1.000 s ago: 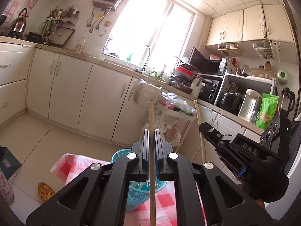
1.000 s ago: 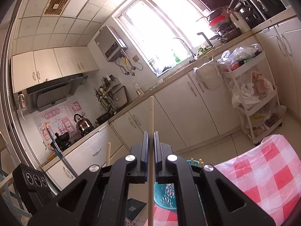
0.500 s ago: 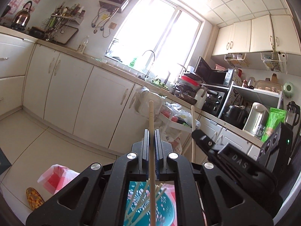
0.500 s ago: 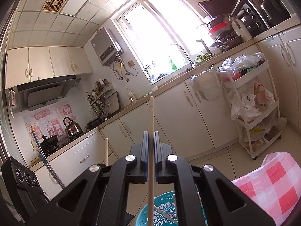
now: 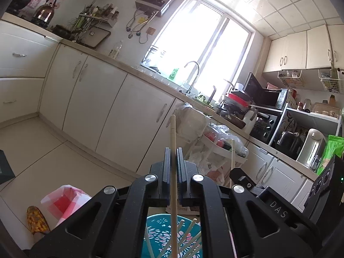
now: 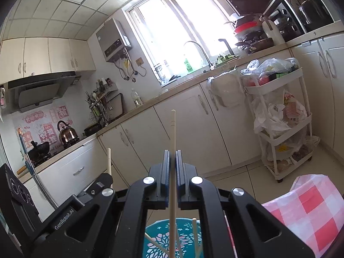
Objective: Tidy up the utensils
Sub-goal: 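Raise both held sticks over the teal basket, then open both tools to drop the sticks into the teal basket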
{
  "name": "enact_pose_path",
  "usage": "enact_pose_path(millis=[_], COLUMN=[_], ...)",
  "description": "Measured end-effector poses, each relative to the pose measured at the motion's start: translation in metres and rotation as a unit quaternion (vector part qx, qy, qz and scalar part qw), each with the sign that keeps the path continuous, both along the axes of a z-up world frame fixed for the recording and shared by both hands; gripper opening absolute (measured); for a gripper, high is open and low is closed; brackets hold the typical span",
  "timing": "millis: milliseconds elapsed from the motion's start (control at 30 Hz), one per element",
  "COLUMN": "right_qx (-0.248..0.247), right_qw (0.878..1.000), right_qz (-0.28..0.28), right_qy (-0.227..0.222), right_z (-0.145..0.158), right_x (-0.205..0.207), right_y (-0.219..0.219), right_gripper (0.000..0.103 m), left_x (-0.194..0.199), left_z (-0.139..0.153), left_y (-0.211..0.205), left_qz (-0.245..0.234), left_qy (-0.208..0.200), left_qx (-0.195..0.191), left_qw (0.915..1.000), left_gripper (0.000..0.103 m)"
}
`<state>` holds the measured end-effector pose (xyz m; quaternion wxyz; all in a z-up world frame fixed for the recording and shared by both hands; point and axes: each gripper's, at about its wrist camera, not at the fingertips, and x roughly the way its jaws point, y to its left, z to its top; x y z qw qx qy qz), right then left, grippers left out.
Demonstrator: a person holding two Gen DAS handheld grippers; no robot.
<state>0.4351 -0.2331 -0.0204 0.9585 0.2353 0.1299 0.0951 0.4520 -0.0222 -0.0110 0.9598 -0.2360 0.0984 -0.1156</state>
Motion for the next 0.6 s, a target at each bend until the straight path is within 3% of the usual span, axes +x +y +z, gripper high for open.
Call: enact_pose_path(millis=[167, 333, 533, 600], right_qx=[-0.012, -0.025, -0.014, -0.012], right_qw=[1.000, 0.999, 0.998, 0.998], right_qz=[0.000, 0.006, 0.007, 0.006], right_qy=[0.021, 0.043, 0.053, 0.056], right_z=[-0.010, -0.018, -0.014, -0.012], right_x=[0.004, 0.000, -0.029, -0.045], right_y=[0.003, 0.006, -0.003, -0.006], right_gripper=[0.006, 0.015, 0.018, 0.021], left_x=[-0.003, -0.004, -0.025, -0.039], left_z=[-0.005, -0.013, -0.014, -0.013], left_y=[-0.004, -0.004, 0.003, 0.003], left_qz=[0.019, 0.018, 0.010, 0.007], left_qy=[-0.004, 0.014, 0.033, 0.039], left_qx=[0.022, 0.037, 0.043, 0.054], left_qw=[0.9996, 0.9991, 0.9985, 0.9977], left_gripper=[0.005, 0.005, 0.006, 0.017])
